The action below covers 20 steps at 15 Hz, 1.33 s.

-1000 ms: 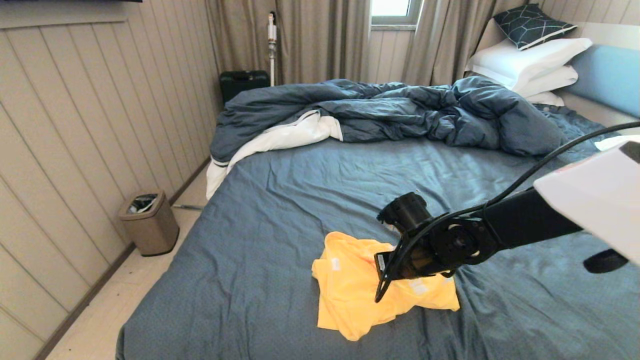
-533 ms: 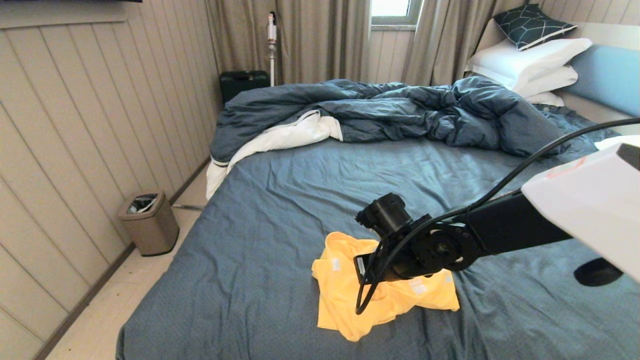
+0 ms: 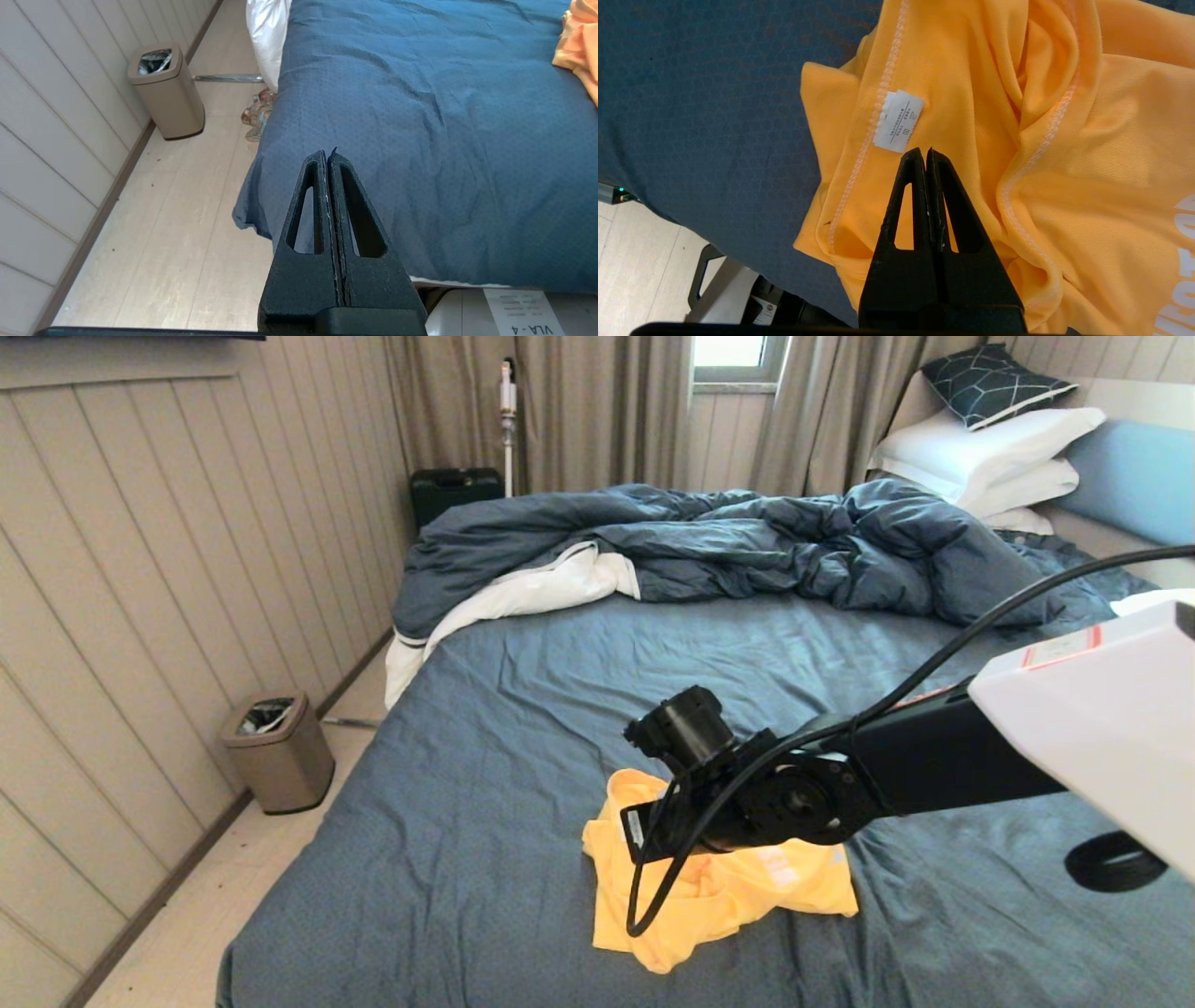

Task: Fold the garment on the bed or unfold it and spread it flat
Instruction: Unford the yellow T-shirt

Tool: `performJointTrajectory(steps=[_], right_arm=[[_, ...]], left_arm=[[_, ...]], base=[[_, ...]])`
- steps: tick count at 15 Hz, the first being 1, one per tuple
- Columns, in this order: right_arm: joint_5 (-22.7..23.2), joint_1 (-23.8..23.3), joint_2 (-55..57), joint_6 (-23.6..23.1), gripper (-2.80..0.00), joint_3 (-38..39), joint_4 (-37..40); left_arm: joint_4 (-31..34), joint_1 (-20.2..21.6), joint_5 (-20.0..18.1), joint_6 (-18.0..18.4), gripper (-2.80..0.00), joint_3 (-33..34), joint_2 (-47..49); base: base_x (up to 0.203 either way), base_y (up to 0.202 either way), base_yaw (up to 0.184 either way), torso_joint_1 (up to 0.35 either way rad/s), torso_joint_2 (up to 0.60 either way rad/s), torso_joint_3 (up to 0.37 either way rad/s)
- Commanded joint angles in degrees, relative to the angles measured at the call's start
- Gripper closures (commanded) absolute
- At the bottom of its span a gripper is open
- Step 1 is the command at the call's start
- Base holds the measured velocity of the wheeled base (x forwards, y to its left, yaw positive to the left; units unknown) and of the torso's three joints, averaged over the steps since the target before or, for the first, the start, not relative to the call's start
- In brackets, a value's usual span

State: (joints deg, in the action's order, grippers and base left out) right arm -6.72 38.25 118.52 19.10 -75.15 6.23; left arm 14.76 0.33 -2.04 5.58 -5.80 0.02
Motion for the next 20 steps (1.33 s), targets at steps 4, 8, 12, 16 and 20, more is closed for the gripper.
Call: performJointTrajectory(steps=[4,8,12,16,20], right_arm=[[-0.1,-2.4,-7.5,0.2,0.0,2.7,0.8],[-0.4,-6.2,-26.9,0.2,0.0,6.7,6.0],[-6.2,-11.8,-49.3,-0.3,0.0,12.9,13.8],[-21.6,-13.9,-68.2,-1.1,0.0,24.6,19.6],[-28.5,-27.5,-83.3,-3.2,0.0,32.1,21.2]], left_arm=[[0.1,0.0,0.0,0.0,0.0,0.0,0.1],[0.1,0.0,0.0,-0.1,0.0,0.0,0.1],[0.0,0.0,1.0,-2.2,0.0,0.0,0.1],[0.0,0.0,2.6,-4.4,0.0,0.1,0.1],[0.0,0.0,2.7,-4.5,0.0,0.0,0.2]], base=[[0.0,0.0,0.0,0.0,0.0,0.0],[0.0,0.0,0.0,0.0,0.0,0.0],[0.0,0.0,0.0,0.0,0.0,0.0],[0.0,0.0,0.0,0.0,0.0,0.0],[0.0,0.0,0.0,0.0,0.0,0.0]])
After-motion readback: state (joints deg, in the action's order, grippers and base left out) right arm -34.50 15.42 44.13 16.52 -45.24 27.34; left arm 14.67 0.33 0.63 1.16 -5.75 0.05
